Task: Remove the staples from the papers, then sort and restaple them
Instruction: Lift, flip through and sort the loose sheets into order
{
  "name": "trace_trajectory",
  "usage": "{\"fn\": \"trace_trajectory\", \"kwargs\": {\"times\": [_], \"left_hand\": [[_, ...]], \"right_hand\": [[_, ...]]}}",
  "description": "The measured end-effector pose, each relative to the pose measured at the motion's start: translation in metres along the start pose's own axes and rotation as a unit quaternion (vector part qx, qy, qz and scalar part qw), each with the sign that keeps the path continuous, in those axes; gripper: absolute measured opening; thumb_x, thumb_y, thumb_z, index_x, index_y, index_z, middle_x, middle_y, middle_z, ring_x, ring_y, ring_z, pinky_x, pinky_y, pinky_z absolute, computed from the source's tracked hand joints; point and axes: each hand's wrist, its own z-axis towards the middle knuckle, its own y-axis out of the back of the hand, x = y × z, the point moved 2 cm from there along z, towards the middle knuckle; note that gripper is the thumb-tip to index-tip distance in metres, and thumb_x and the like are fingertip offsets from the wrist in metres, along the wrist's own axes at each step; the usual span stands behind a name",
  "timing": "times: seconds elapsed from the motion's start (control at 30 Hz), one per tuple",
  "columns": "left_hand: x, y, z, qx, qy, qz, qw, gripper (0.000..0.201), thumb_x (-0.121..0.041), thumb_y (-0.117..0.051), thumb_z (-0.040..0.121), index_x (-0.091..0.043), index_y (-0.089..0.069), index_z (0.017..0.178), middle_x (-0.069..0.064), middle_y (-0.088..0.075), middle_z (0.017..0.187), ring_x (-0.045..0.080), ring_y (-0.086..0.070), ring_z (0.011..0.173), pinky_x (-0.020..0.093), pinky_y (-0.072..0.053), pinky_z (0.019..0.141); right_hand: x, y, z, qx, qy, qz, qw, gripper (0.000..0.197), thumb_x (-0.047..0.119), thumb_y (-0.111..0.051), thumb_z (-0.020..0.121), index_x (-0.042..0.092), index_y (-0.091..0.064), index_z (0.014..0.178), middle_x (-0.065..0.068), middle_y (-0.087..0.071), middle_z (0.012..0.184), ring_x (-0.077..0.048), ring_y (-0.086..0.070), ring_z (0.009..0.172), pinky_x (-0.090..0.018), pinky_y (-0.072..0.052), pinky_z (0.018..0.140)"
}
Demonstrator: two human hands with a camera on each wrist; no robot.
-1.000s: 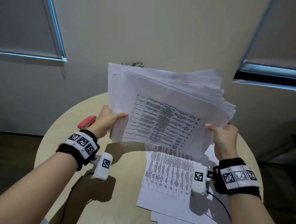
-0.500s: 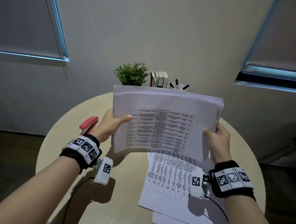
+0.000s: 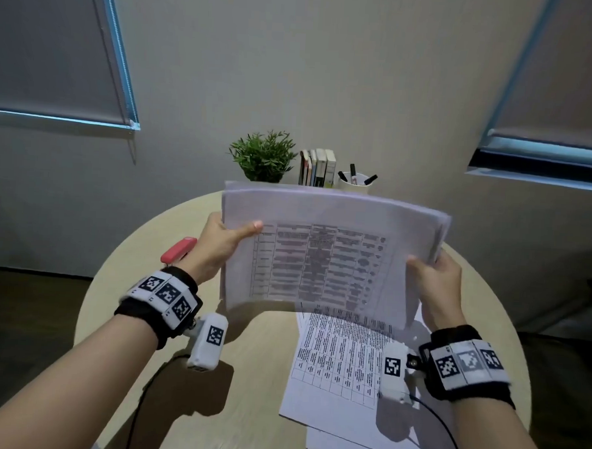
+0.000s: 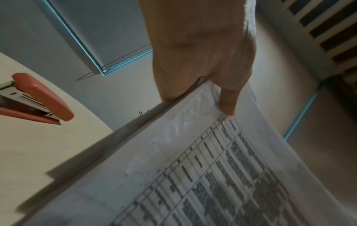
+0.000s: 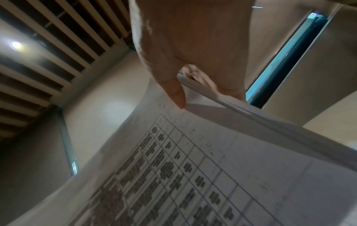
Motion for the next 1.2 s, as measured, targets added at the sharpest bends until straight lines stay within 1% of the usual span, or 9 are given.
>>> {"fn": "trace_trajectory", "kwargs": {"times": [0.13,0.27,0.43,0.7,0.87,0.97,1.07,1.13,1.2], "left_hand": [[-0.021,0.006,0.007,0.008,-0.015,-0.053,0.998,0.03,-0.007,-0.07,0.08,-0.001,-0.064,0.108,0.005,-0.074,0.092,0.019,-0.071,0.081,0.029,-0.058,0.067],[-0.002,0.007,-0.003,0.037,0.022,-0.041,0.998,0.049,-0.013,-0.076,0.072,-0.002,-0.062,0.118,0.015,-0.071,0.107,0.028,-0.069,0.096,0.038,-0.058,0.081],[0.016,-0.003,-0.014,0.024,0.04,0.009,0.999,0.023,-0.012,-0.07,0.082,-0.01,-0.066,0.104,0.015,-0.071,0.105,0.029,-0.069,0.096,0.05,-0.053,0.089],[-0.008,0.01,-0.007,0.026,0.007,-0.043,0.999,0.062,-0.028,-0.085,0.059,-0.002,-0.066,0.112,0.017,-0.072,0.104,0.027,-0.07,0.092,0.038,-0.057,0.08],[0.006,0.002,-0.016,0.022,0.011,-0.003,1.0,0.036,-0.013,-0.075,0.076,-0.016,-0.065,0.11,0.012,-0.071,0.108,0.026,-0.067,0.101,0.045,-0.054,0.09],[-0.001,-0.005,-0.016,0.034,-0.005,0.016,0.999,0.027,-0.004,-0.068,0.082,-0.017,-0.066,0.105,0.011,-0.072,0.102,0.026,-0.067,0.099,0.039,-0.056,0.086],[-0.018,-0.017,-0.017,0.061,-0.051,0.032,0.996,0.029,0.004,-0.065,0.083,-0.012,-0.066,0.106,0.004,-0.072,0.094,0.015,-0.069,0.089,0.027,-0.058,0.075],[-0.031,-0.028,-0.018,0.076,-0.077,0.041,0.993,0.03,0.006,-0.064,0.083,-0.003,-0.065,0.112,0.004,-0.071,0.091,0.009,-0.068,0.082,0.025,-0.057,0.072],[-0.043,-0.035,-0.017,0.094,-0.1,0.064,0.988,0.03,0.005,-0.063,0.084,0.002,-0.064,0.114,0.009,-0.069,0.09,0.006,-0.066,0.077,0.021,-0.055,0.067]], "right_hand": [[0.017,0.005,0.009,-0.017,0.032,0.045,0.998,0.03,-0.012,-0.056,0.083,0.016,-0.057,0.091,-0.002,-0.064,0.09,-0.013,-0.061,0.077,-0.02,-0.051,0.062],[0.0,0.005,0.001,-0.024,-0.006,0.012,1.0,0.035,-0.017,-0.051,0.081,0.008,-0.053,0.105,-0.009,-0.062,0.092,-0.013,-0.058,0.074,-0.019,-0.048,0.057],[-0.013,-0.003,-0.014,0.011,-0.045,-0.02,0.999,0.025,-0.01,-0.046,0.085,0.003,-0.06,0.101,-0.01,-0.067,0.089,-0.024,-0.064,0.075,-0.023,-0.051,0.048],[0.005,0.006,0.001,-0.027,-0.014,0.029,0.999,0.033,-0.012,-0.051,0.083,0.009,-0.052,0.108,-0.005,-0.06,0.088,-0.015,-0.056,0.072,-0.021,-0.046,0.052],[-0.001,-0.002,-0.008,-0.028,0.003,-0.064,0.998,0.062,-0.01,-0.058,0.081,0.011,-0.037,0.135,-0.013,-0.049,0.124,-0.025,-0.05,0.111,-0.031,-0.048,0.079],[0.026,-0.011,-0.017,-0.059,0.175,-0.24,0.953,0.085,-0.002,-0.064,0.077,0.019,-0.024,0.149,-0.007,-0.029,0.151,-0.025,-0.026,0.141,-0.044,-0.018,0.118],[0.051,-0.039,-0.024,0.035,0.291,-0.402,0.867,0.086,0.008,-0.064,0.079,0.026,-0.022,0.152,0.004,-0.017,0.16,-0.013,-0.003,0.149,-0.045,0.015,0.116],[0.053,-0.052,-0.021,0.1,0.281,-0.468,0.832,0.072,0.02,-0.066,0.083,0.031,-0.033,0.146,0.008,-0.026,0.157,-0.011,-0.007,0.149,-0.053,0.02,0.111],[0.054,-0.054,-0.017,0.101,0.261,-0.458,0.844,0.039,0.025,-0.064,0.089,0.03,-0.056,0.127,0.006,-0.053,0.136,-0.015,-0.034,0.138,-0.058,0.015,0.113]]}}
